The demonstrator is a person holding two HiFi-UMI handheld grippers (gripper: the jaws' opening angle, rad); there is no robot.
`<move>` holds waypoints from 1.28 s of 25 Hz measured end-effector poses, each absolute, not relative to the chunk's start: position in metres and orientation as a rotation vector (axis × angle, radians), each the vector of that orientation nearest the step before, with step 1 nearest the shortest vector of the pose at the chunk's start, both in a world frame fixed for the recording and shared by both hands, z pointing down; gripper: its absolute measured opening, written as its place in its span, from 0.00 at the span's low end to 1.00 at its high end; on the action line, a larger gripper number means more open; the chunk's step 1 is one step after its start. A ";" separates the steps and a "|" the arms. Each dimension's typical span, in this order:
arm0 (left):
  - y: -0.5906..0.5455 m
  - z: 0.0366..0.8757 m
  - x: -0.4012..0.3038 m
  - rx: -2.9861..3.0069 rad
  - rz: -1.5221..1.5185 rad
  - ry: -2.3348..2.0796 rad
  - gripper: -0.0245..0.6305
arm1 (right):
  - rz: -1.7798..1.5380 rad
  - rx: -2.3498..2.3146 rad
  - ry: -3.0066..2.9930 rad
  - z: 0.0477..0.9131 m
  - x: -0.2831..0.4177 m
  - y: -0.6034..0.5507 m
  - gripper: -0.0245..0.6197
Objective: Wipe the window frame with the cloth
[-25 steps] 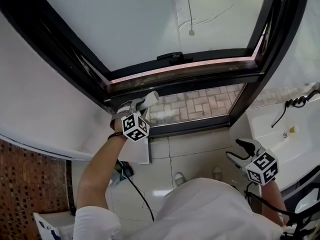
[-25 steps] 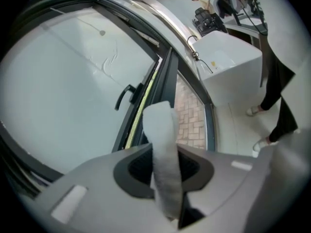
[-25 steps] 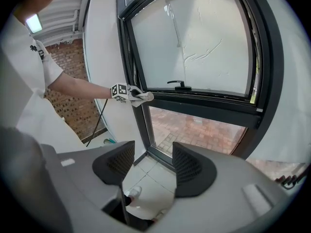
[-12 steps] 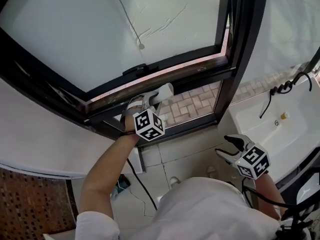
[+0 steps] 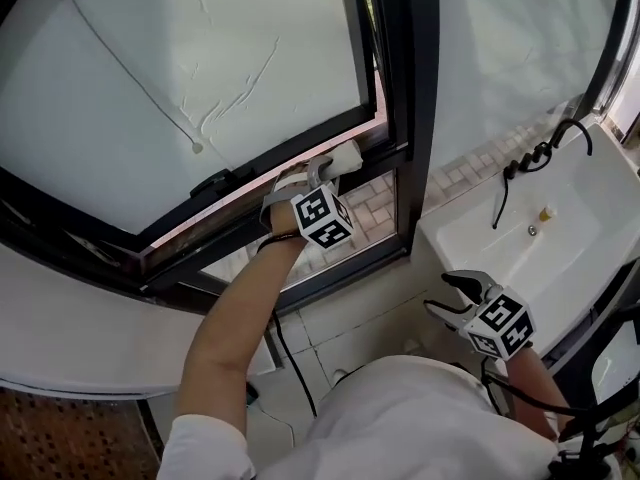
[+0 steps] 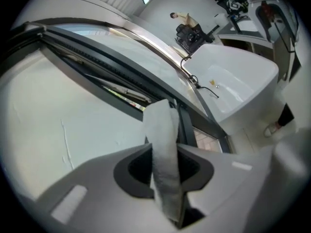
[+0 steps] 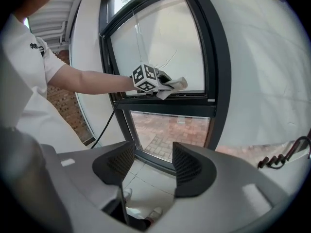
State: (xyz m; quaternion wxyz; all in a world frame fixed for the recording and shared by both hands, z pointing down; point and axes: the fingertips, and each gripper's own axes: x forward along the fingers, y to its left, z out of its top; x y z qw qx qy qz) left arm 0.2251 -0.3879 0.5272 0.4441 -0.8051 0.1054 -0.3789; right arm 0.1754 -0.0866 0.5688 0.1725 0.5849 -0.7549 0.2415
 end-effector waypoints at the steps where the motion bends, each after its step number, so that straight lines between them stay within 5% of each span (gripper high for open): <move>1: -0.388 0.528 0.238 -1.987 -0.943 0.260 0.19 | 0.687 1.671 -2.133 0.568 0.183 -0.081 0.42; 12: -0.393 0.567 0.321 -1.886 -1.092 0.287 0.19 | 0.776 1.799 -2.019 0.582 0.251 -0.010 0.42; 32: -0.311 0.603 0.317 -1.762 -1.176 -0.018 0.19 | 0.744 1.724 -2.116 0.587 0.254 -0.022 0.42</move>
